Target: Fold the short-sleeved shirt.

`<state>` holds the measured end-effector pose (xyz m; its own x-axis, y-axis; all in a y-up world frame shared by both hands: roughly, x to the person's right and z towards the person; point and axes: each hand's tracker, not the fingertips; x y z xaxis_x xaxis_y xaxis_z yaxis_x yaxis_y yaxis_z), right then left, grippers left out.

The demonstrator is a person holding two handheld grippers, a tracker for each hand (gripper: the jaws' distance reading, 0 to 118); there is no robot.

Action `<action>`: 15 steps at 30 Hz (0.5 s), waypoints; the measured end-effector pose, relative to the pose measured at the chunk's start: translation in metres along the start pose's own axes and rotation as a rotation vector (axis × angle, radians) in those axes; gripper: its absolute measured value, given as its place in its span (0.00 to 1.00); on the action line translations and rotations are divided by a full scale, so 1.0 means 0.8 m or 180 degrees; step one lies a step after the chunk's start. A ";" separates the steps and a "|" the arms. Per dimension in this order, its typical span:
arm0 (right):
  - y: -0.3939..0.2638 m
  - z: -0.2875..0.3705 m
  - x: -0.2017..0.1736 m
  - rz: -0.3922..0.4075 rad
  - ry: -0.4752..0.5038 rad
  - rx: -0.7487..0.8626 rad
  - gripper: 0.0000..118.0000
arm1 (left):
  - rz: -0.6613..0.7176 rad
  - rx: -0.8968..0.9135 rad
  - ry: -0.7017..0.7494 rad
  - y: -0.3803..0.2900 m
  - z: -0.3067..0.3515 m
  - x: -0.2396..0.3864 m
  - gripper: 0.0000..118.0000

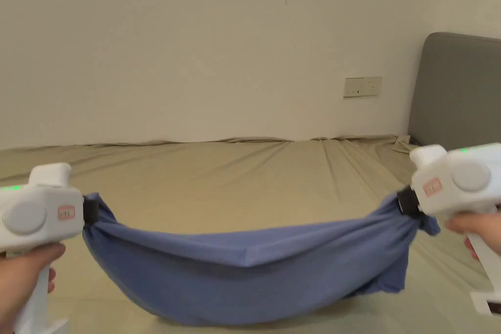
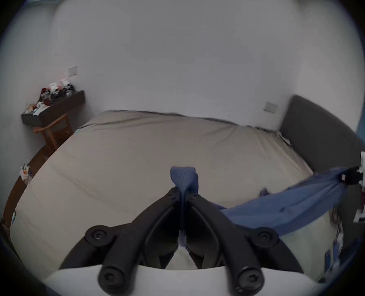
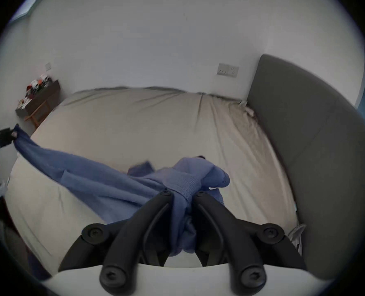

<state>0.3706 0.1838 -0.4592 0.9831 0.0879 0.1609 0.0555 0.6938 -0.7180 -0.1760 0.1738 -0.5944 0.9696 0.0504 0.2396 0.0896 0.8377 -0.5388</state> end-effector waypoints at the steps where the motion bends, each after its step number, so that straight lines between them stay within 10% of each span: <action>1: -0.030 0.001 -0.001 -0.0003 -0.0019 -0.0003 0.11 | -0.0026 -0.0145 -0.0029 -0.024 0.005 -0.001 0.01; 15: -0.314 0.072 -0.050 -0.0401 0.0422 -0.0628 0.11 | 0.0704 -0.0881 -0.0344 -0.260 0.139 -0.068 0.01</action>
<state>0.3075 0.0469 -0.2461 0.9798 -0.0938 0.1766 0.1991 0.5394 -0.8181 -0.2727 0.0574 -0.4053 0.9440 0.2834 0.1691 -0.0468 0.6221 -0.7816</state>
